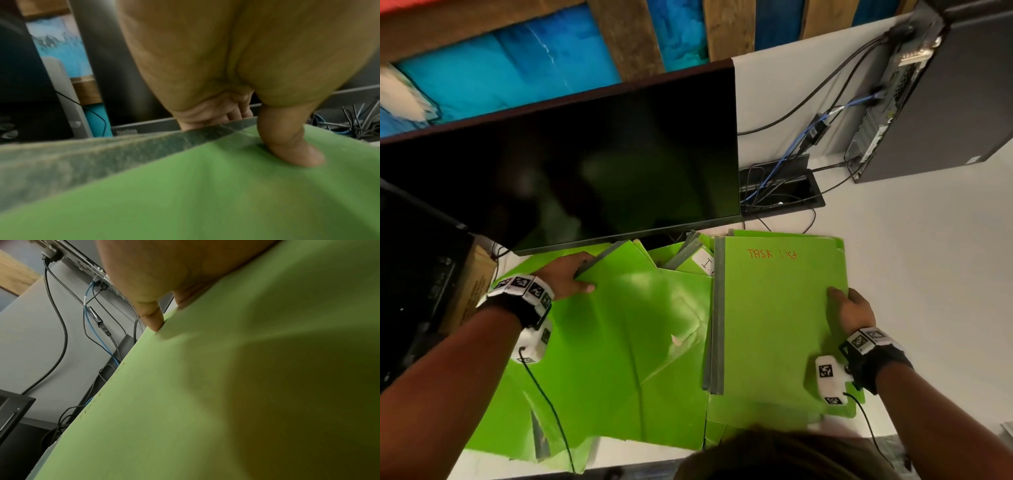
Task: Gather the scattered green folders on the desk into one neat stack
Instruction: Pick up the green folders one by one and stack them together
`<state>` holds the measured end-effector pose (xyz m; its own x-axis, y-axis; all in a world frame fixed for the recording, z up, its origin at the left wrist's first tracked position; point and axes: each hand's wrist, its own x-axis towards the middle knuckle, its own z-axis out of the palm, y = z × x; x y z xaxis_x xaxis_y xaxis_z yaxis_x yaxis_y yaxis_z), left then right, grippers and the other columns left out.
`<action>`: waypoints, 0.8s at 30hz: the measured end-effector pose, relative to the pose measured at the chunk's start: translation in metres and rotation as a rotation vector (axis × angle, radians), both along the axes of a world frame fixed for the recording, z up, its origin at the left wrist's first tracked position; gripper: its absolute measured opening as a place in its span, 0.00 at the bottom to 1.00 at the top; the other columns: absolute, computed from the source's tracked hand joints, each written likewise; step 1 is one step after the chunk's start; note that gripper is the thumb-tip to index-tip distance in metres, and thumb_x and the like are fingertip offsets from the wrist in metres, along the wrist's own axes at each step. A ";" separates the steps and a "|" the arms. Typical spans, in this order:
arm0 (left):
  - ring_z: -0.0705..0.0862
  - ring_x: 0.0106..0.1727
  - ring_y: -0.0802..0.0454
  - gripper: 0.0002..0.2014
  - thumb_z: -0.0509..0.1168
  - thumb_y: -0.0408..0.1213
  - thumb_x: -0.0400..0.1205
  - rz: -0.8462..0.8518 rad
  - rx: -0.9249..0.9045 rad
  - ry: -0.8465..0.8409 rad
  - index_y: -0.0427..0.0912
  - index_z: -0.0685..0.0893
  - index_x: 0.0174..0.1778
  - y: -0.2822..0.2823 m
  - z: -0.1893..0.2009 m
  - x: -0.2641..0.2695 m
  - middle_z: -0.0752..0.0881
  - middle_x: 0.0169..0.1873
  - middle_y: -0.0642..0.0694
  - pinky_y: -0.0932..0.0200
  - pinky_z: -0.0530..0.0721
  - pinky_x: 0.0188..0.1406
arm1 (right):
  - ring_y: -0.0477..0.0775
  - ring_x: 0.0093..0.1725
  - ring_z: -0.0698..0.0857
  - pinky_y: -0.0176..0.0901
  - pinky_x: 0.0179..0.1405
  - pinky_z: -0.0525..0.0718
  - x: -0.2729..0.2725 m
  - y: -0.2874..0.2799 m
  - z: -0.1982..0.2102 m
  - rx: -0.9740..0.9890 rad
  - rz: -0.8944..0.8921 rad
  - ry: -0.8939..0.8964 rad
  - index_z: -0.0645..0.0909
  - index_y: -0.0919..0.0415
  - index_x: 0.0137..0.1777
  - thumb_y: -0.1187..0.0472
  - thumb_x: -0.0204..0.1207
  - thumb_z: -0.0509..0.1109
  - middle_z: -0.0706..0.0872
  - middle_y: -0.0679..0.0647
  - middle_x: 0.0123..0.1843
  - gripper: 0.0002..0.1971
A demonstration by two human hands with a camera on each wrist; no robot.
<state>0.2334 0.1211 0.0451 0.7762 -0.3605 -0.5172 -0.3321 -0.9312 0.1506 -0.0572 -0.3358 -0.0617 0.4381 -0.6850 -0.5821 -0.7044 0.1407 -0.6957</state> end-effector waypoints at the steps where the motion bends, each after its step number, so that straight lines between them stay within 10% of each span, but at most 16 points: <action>1: 0.81 0.64 0.44 0.33 0.79 0.43 0.70 0.010 -0.011 -0.006 0.45 0.75 0.70 0.005 0.007 -0.004 0.82 0.64 0.45 0.51 0.77 0.65 | 0.66 0.59 0.83 0.57 0.64 0.78 -0.001 0.000 0.001 0.000 0.006 0.004 0.80 0.60 0.65 0.47 0.76 0.63 0.85 0.61 0.62 0.23; 16: 0.86 0.51 0.50 0.21 0.77 0.29 0.71 0.278 -0.344 -0.211 0.56 0.80 0.53 0.068 0.135 -0.066 0.88 0.50 0.45 0.58 0.83 0.54 | 0.70 0.64 0.79 0.53 0.62 0.74 -0.003 -0.003 0.003 -0.009 0.092 0.041 0.75 0.65 0.71 0.48 0.79 0.62 0.80 0.66 0.69 0.26; 24: 0.84 0.36 0.76 0.15 0.75 0.30 0.72 0.241 -0.609 -0.356 0.54 0.84 0.49 0.012 0.213 -0.091 0.88 0.37 0.70 0.79 0.81 0.39 | 0.69 0.59 0.81 0.55 0.61 0.77 -0.002 -0.004 0.001 0.014 0.059 0.019 0.78 0.63 0.67 0.47 0.78 0.63 0.83 0.65 0.64 0.24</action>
